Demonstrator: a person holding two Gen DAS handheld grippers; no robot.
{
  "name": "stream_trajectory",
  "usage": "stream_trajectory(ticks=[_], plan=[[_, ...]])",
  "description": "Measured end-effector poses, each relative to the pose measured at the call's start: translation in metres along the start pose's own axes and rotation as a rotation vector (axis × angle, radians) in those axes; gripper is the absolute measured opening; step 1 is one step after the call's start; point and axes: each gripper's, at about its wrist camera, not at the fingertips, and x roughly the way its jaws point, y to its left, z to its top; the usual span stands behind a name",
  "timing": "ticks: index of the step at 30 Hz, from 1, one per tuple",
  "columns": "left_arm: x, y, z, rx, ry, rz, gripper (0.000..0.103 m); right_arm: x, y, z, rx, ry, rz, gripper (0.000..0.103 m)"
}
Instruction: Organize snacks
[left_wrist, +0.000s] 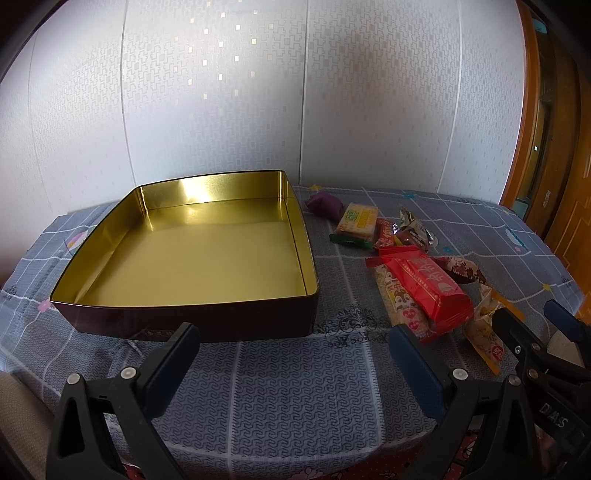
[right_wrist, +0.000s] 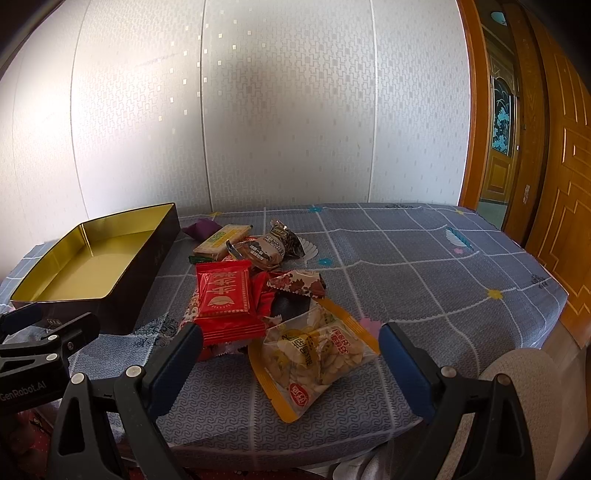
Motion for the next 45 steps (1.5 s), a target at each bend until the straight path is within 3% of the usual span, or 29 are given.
stream_trajectory(ticks=[12, 17, 22, 24, 28, 34, 37, 43, 45], plan=[[0.005, 0.002, 0.001, -0.009, 0.021, -0.001, 0.103, -0.001, -0.011, 0.0, 0.049, -0.001, -0.023, 0.097], [0.005, 0.003, 0.001, -0.009, 0.02, -0.01, 0.103, 0.006, -0.019, -0.001, 0.09, 0.038, -0.062, 0.097], [0.004, 0.002, 0.0, 0.005, 0.023, -0.093, 0.103, 0.018, -0.03, -0.003, 0.136, 0.099, -0.077, 0.097], [0.003, 0.002, 0.0, 0.006, 0.021, -0.115, 0.103, 0.025, -0.033, -0.004, 0.149, 0.133, -0.073, 0.094], [0.003, -0.003, 0.0, 0.037, 0.022, -0.087, 0.103, 0.043, -0.039, -0.008, 0.184, 0.223, -0.043, 0.082], [0.006, -0.003, -0.002, 0.055, 0.035, -0.109, 0.103, 0.058, -0.036, -0.004, 0.191, 0.252, 0.025, 0.077], [0.005, -0.005, -0.003, 0.079, 0.039, -0.132, 0.103, 0.069, -0.035, -0.002, 0.189, 0.281, 0.06, 0.068], [0.011, -0.02, -0.008, 0.151, 0.1, -0.206, 0.103, 0.094, -0.043, 0.01, 0.149, 0.327, 0.076, 0.038], [0.012, -0.022, -0.008, 0.158, 0.117, -0.245, 0.103, 0.102, -0.047, 0.015, 0.126, 0.336, 0.076, 0.037]])
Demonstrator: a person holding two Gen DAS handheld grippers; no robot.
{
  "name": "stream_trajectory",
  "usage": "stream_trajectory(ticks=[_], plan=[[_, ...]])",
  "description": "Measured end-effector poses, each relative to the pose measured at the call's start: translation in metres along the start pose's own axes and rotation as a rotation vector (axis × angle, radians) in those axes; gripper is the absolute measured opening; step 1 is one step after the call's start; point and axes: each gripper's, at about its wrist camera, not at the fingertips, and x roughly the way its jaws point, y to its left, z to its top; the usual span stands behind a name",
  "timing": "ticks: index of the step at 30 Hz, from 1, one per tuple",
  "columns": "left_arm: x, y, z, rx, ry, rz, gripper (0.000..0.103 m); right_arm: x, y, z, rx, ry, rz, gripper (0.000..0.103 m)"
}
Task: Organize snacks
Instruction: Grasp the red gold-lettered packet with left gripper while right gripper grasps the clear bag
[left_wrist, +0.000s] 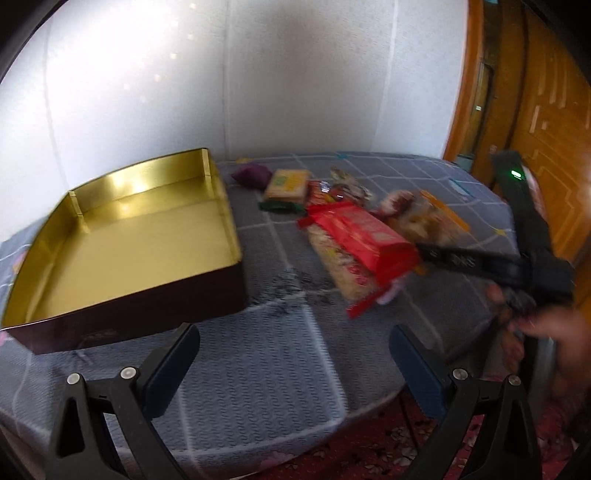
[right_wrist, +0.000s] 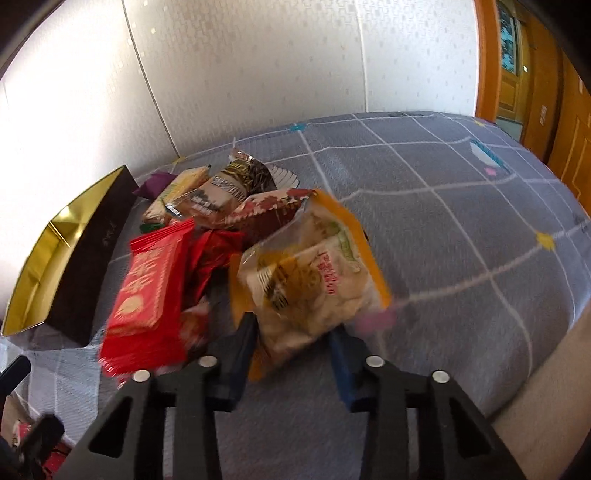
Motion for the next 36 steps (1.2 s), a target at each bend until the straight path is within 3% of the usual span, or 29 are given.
stream_trajectory(ticks=[6, 8, 10, 17, 21, 23, 26, 36], plan=[[0.002, -0.006, 0.004, 0.016, 0.028, -0.004, 0.103, -0.003, -0.022, 0.005, 0.062, -0.001, 0.089, 0.041], [0.001, -0.004, 0.007, 0.006, 0.02, -0.004, 0.103, -0.008, -0.029, 0.004, 0.107, -0.024, 0.106, 0.063], [-0.001, -0.005, 0.011, 0.009, 0.01, 0.022, 0.103, -0.01, -0.034, 0.007, 0.15, -0.036, 0.121, 0.07], [0.002, 0.003, 0.024, -0.035, 0.02, 0.026, 0.103, 0.01, -0.042, 0.025, 0.257, 0.0, 0.146, 0.071], [0.007, 0.002, 0.033, -0.046, 0.023, 0.019, 0.103, 0.017, -0.037, 0.036, 0.22, -0.025, 0.113, 0.07], [0.01, -0.002, 0.04, -0.047, 0.027, 0.011, 0.103, 0.019, -0.037, 0.037, 0.197, -0.037, 0.098, 0.055], [0.016, -0.009, 0.053, -0.049, 0.035, -0.018, 0.103, 0.02, -0.042, 0.035, 0.201, -0.041, 0.108, 0.044], [0.059, -0.041, 0.094, -0.084, 0.097, -0.085, 0.103, 0.003, -0.058, 0.026, 0.215, -0.087, 0.074, 0.039]])
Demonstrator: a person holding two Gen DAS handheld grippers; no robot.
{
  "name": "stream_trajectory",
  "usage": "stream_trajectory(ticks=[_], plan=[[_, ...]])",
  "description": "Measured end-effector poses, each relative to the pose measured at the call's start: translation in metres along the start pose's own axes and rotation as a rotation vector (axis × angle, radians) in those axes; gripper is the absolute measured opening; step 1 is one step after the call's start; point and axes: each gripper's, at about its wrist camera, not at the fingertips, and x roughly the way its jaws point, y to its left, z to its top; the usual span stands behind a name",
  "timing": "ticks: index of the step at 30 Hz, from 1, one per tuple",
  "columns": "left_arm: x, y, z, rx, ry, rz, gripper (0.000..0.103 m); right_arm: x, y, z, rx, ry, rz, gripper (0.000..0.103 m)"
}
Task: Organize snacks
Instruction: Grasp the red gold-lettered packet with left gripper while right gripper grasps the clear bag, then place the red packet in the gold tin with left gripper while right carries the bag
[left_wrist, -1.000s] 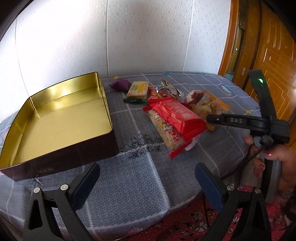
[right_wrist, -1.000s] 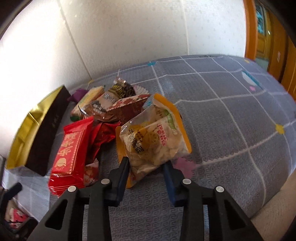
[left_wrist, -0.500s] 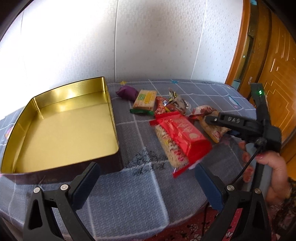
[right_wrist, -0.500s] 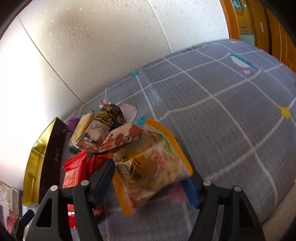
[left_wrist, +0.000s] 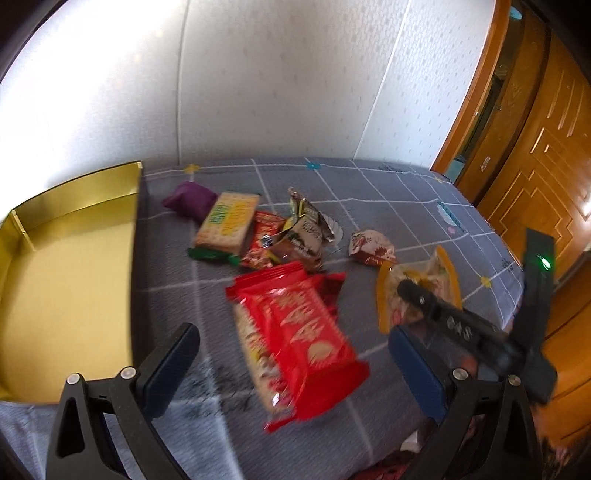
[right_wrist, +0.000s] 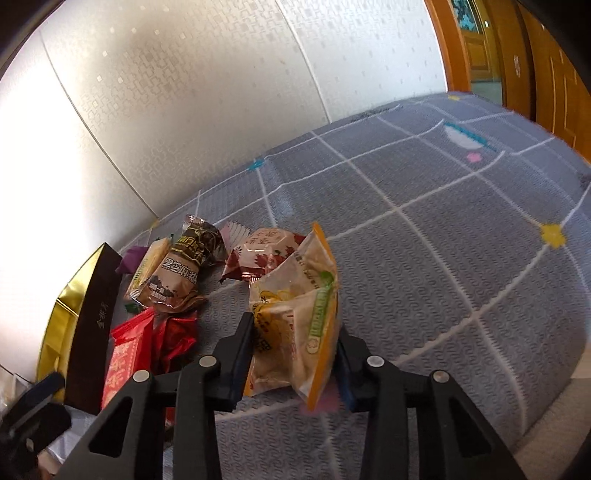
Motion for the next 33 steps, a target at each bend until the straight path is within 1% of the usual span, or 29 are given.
stream_trajectory(ticks=[3, 5, 6, 7, 8, 10, 11, 12, 13, 14, 15, 17, 19, 21, 26, 29, 33], plan=[[0.016, -0.009, 0.007, 0.026, 0.018, 0.026, 0.101, -0.003, 0.002, -0.001, -0.016, -0.014, -0.005, 0.039], [0.025, -0.014, 0.007, 0.066, 0.028, 0.069, 0.09, -0.005, 0.004, -0.001, -0.027, -0.023, -0.01, 0.039], [0.029, -0.015, 0.006, 0.08, 0.034, 0.082, 0.081, -0.005, 0.005, 0.0, -0.032, -0.028, -0.012, 0.039], [0.034, -0.015, 0.004, 0.095, 0.048, 0.102, 0.076, -0.006, 0.006, 0.0, -0.036, -0.032, -0.014, 0.039], [0.038, -0.015, 0.002, 0.102, 0.063, 0.112, 0.075, -0.007, 0.007, 0.0, -0.039, -0.036, -0.016, 0.039], [0.042, -0.01, -0.002, 0.095, 0.077, 0.093, 0.073, -0.008, 0.008, 0.0, -0.043, -0.042, -0.017, 0.039], [0.043, -0.008, -0.004, 0.087, 0.084, 0.077, 0.072, -0.008, 0.008, 0.0, -0.044, -0.045, -0.015, 0.039], [0.044, -0.006, -0.006, 0.085, 0.089, 0.073, 0.068, -0.009, 0.008, 0.0, -0.046, -0.046, -0.013, 0.039], [0.045, -0.005, -0.008, 0.089, 0.092, 0.075, 0.057, -0.009, 0.009, -0.001, -0.047, -0.049, -0.01, 0.039], [0.047, -0.002, -0.011, 0.09, 0.098, 0.075, 0.05, -0.01, 0.009, -0.001, -0.049, -0.053, -0.008, 0.039], [0.048, 0.0, -0.013, 0.083, 0.107, 0.067, 0.045, -0.011, 0.01, -0.001, -0.053, -0.058, -0.006, 0.039], [0.047, 0.009, -0.018, 0.042, 0.109, 0.024, 0.042, -0.012, 0.011, -0.001, -0.059, -0.067, -0.001, 0.039], [0.044, 0.011, -0.02, 0.034, 0.098, 0.008, 0.04, -0.013, 0.013, -0.001, -0.063, -0.073, 0.007, 0.039], [0.04, 0.014, -0.023, 0.024, 0.084, -0.006, 0.04, -0.014, 0.015, -0.002, -0.069, -0.076, 0.012, 0.039], [0.024, 0.028, -0.03, -0.046, 0.025, -0.063, 0.04, -0.016, 0.021, -0.003, -0.089, -0.09, 0.03, 0.039], [0.01, 0.03, -0.032, -0.047, -0.028, -0.077, 0.04, -0.017, 0.024, -0.004, -0.101, -0.095, 0.048, 0.039], [-0.003, 0.031, -0.03, -0.033, -0.073, -0.07, 0.04, -0.018, 0.029, -0.006, -0.122, -0.101, 0.072, 0.039]])
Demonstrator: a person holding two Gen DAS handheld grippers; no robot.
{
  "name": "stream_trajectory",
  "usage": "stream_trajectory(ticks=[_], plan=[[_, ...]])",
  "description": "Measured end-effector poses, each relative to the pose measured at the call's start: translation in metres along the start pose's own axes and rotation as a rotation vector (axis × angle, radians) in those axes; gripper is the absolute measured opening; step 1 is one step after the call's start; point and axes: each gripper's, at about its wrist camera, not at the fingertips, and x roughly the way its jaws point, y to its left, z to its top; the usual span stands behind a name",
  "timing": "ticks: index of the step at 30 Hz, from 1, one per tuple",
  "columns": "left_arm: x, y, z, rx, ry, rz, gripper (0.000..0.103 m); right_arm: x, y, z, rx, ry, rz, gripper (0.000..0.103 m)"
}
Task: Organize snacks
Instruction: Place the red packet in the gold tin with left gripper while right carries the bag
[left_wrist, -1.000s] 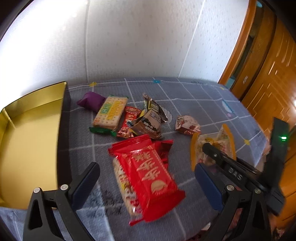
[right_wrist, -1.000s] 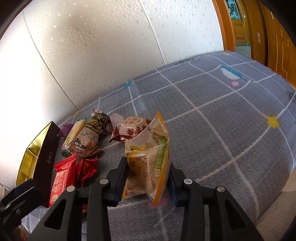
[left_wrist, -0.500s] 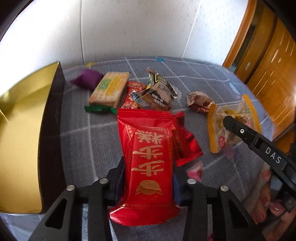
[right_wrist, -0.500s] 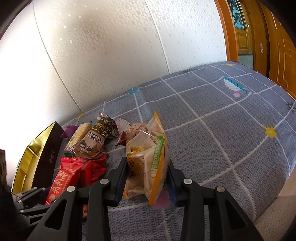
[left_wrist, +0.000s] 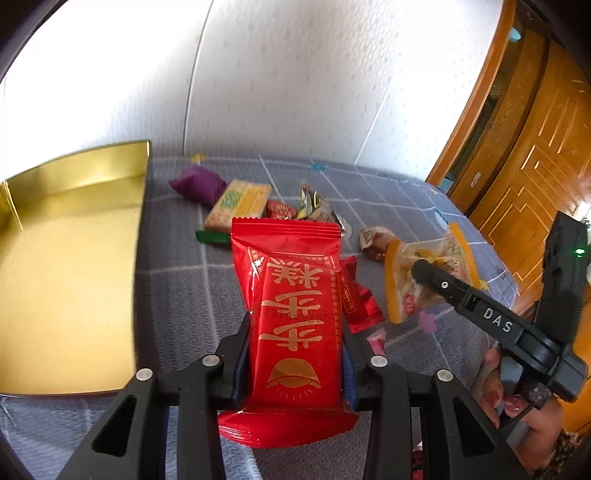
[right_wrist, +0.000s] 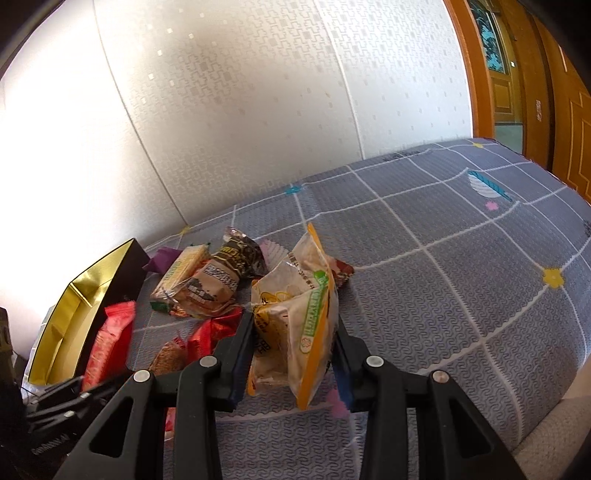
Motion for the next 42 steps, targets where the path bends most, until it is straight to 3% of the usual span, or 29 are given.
stream_trajectory(ticks=[17, 26, 36, 42], plan=[[-0.057, 0.034, 0.008, 0.021, -0.156, 0.13, 0.04, -0.013, 0.024, -0.007, -0.095, -0.061, 0.085, 0.039], [-0.072, 0.074, 0.003, -0.008, -0.177, 0.211, 0.04, -0.02, 0.047, -0.012, -0.153, -0.076, 0.154, 0.039], [-0.09, 0.143, -0.005, -0.063, -0.164, 0.341, 0.04, -0.029, 0.115, -0.016, -0.267, -0.069, 0.298, 0.039], [-0.092, 0.185, -0.005, -0.112, -0.125, 0.39, 0.04, -0.013, 0.169, -0.017, -0.312, -0.01, 0.405, 0.039]])
